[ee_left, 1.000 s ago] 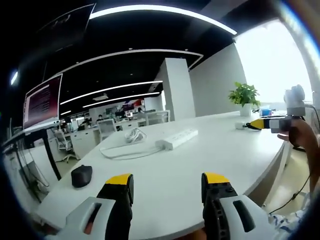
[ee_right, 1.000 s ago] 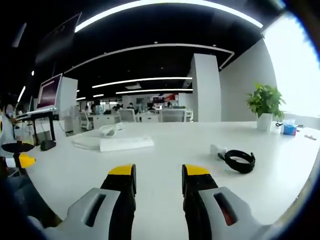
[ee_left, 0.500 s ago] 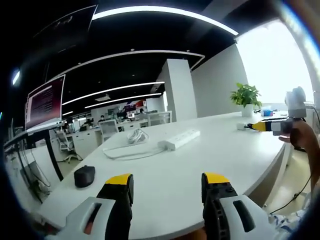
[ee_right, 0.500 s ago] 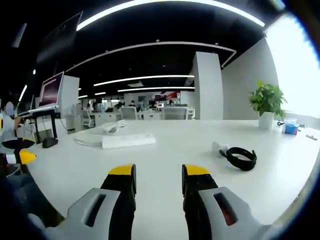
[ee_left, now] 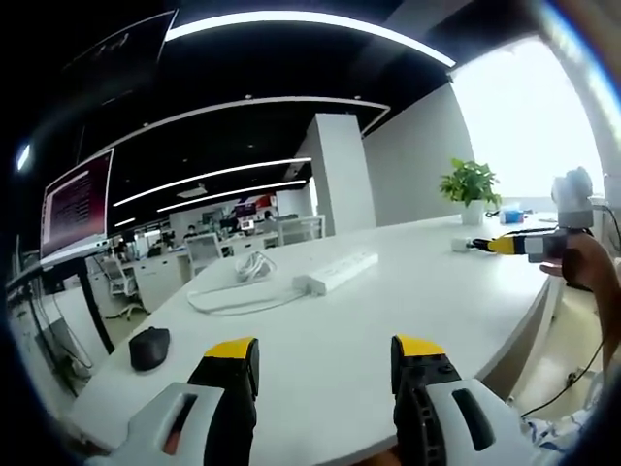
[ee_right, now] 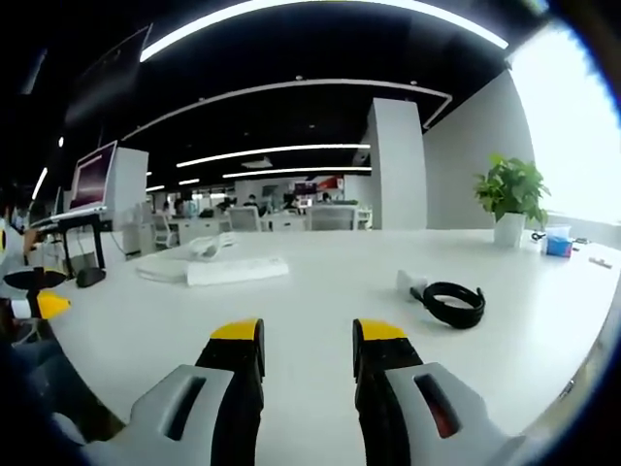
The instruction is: Straighten the power strip on the desk, plug the charger into it
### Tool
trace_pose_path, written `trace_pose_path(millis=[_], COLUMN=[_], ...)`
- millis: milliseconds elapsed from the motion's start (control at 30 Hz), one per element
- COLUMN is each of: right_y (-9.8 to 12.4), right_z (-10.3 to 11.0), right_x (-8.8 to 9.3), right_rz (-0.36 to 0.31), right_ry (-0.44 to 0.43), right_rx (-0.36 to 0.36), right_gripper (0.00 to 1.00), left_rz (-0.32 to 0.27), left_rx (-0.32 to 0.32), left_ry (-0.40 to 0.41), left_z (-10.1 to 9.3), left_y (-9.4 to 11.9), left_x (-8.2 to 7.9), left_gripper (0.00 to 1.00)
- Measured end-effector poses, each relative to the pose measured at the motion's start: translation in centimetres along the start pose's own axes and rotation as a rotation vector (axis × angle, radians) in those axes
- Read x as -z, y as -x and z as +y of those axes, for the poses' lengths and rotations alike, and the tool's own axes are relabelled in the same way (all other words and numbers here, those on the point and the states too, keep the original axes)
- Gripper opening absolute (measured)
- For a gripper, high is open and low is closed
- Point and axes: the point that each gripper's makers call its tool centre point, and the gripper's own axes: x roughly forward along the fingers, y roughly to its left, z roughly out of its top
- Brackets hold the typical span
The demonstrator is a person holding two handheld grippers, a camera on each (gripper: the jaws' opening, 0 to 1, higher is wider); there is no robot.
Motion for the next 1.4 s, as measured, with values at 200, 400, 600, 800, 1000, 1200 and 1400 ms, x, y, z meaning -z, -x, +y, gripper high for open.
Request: trace_pose_path(millis=[200,400,600,800,1000,1200,1400], right_y=[0.0,0.1,-0.5,0.8,1.9,2.0,1.8], right_z=[-0.2,-0.4,-0.2,-0.1,-1.6,-2.4,-1.5], right_x=[0.5,0.8,0.8,0.6,0.7,0.9,1.3], right_rz=[0.014,0.030,0.049,0.046,0.067,0.057,0.065], right_ry=[-0.004,0.001,-0.012,-0.025,-0.013,-0.038,-0.059], right_rx=[-0.004,0.005,0.000,-0.025,-0.001,0.010,-0.031], right_gripper=[0.36,0.36,0.36,0.37,0.37,0.37,0.37], left_rz=[0.013,0.002,0.024,0.047,0.014,0.018,0.006], left_rx=[0.005,0.002,0.012,0.053,0.049,0.019,0.003], left_ry=[-0.014,-0.004,-0.021,-0.011,-0.006,-0.010,-0.004], left_z=[-0.2,0.3,0.4,-1.1,-1.5,-0.8,-0.6], left_y=[-0.1,-0.5,-0.6,-0.7,-0.9,-1.4,-1.6], left_x=[0.1,-0.2,0.0,0.8,-0.1,-0.5,-1.1], left_gripper=[0.56,0.56,0.56,0.56,0.56,0.56,0.56])
